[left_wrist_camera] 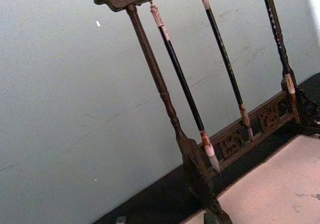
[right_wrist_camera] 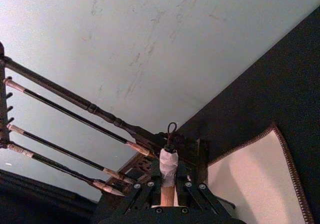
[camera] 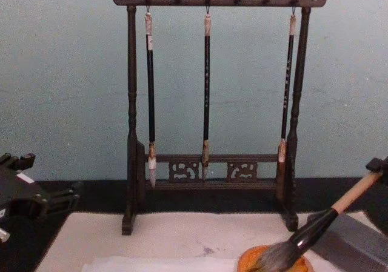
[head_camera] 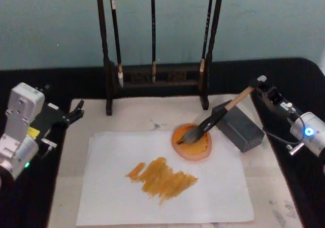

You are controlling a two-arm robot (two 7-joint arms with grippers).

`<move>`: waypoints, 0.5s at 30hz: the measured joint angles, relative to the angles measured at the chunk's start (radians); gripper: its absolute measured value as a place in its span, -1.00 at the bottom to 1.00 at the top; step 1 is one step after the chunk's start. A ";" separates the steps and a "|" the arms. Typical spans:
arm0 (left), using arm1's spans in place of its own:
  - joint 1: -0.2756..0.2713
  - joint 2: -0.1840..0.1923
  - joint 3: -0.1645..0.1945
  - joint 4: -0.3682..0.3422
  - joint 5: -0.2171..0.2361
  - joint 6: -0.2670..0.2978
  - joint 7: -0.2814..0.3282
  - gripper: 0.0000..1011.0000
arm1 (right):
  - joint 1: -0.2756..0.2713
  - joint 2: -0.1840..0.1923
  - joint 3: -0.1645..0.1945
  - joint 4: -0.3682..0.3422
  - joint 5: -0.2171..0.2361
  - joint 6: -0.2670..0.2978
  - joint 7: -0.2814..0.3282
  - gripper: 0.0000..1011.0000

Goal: Pick up the brush from the inkstone, write on the paper, then place the brush back to its original position.

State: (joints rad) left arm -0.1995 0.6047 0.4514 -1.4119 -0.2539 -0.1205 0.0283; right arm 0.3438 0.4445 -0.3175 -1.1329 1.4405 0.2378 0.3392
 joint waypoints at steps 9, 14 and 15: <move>0.000 0.000 0.000 0.000 0.000 0.000 0.000 1.00 | 0.006 0.010 -0.018 0.004 0.017 -0.009 -0.005 -0.66; 0.000 0.000 0.000 0.000 0.000 0.000 0.000 1.00 | 0.009 0.014 -0.025 0.005 0.029 -0.013 -0.012 -0.66; 0.000 0.000 0.000 0.000 0.000 0.000 0.000 1.00 | 0.010 0.014 -0.026 0.006 0.031 -0.013 -0.013 -0.66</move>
State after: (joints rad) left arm -0.1995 0.6047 0.4514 -1.4119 -0.2539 -0.1205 0.0283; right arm 0.3534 0.4582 -0.3437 -1.1270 1.4716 0.2249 0.3261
